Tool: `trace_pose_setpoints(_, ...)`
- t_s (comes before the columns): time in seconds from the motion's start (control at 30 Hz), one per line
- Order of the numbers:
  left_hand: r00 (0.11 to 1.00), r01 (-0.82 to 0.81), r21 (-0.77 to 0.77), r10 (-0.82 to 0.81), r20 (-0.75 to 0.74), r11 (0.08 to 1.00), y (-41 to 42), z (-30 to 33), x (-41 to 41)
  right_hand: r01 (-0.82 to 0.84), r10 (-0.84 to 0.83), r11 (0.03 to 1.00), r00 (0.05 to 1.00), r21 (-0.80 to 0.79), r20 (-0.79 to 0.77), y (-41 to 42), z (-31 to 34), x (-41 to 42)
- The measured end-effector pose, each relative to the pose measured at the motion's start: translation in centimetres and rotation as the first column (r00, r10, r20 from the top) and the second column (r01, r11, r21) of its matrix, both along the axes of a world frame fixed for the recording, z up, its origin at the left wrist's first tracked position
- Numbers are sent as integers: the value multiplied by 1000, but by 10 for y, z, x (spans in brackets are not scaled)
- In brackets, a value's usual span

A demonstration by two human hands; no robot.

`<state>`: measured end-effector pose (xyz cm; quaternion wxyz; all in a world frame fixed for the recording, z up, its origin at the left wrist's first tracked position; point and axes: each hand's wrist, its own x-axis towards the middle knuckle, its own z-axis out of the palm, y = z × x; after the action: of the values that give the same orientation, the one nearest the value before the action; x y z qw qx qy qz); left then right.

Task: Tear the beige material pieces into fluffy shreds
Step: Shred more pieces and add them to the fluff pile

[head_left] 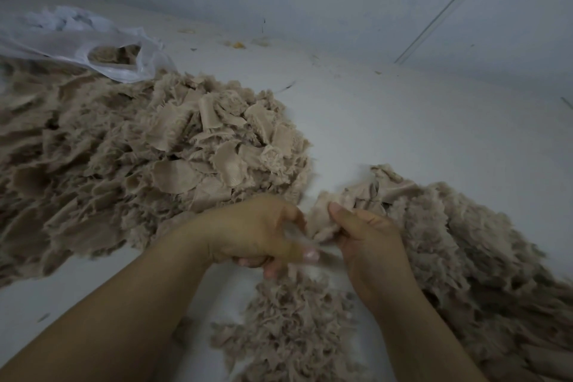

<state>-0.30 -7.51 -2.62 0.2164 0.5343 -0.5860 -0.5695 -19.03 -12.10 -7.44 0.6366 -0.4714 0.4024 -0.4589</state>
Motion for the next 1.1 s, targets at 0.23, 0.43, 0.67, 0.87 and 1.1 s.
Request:
trace_pose_setpoints(0.23, 808, -559, -220, 467, -358, 799, -8, -7, -25, 8, -9, 1000, 992, 13, 128, -1, 4, -1)
trace_pose_setpoints(0.43, 660, -718, -250, 522, -540, 649, -28, -7, -34, 147, -184, 979, 940, 144, 288, 0, 10, 2)
trace_pose_setpoints(0.67, 804, 134, -635, 291, 518, 760, -61, -19, -59, 239, -257, 966, 928, 99, 271, 1, 15, 2)
trace_pose_setpoints(0.87, 743, 238, -674, 316, 590, 699, -57, -29, -61, 154, -179, 982, 945, 112, 274, -2, 15, 3)
trace_pose_setpoints(1.1, 891, 45, -729, 302, 339, 683, -32, -24, -46, 103, -161, 968, 956, 231, 246, -4, 10, 2)
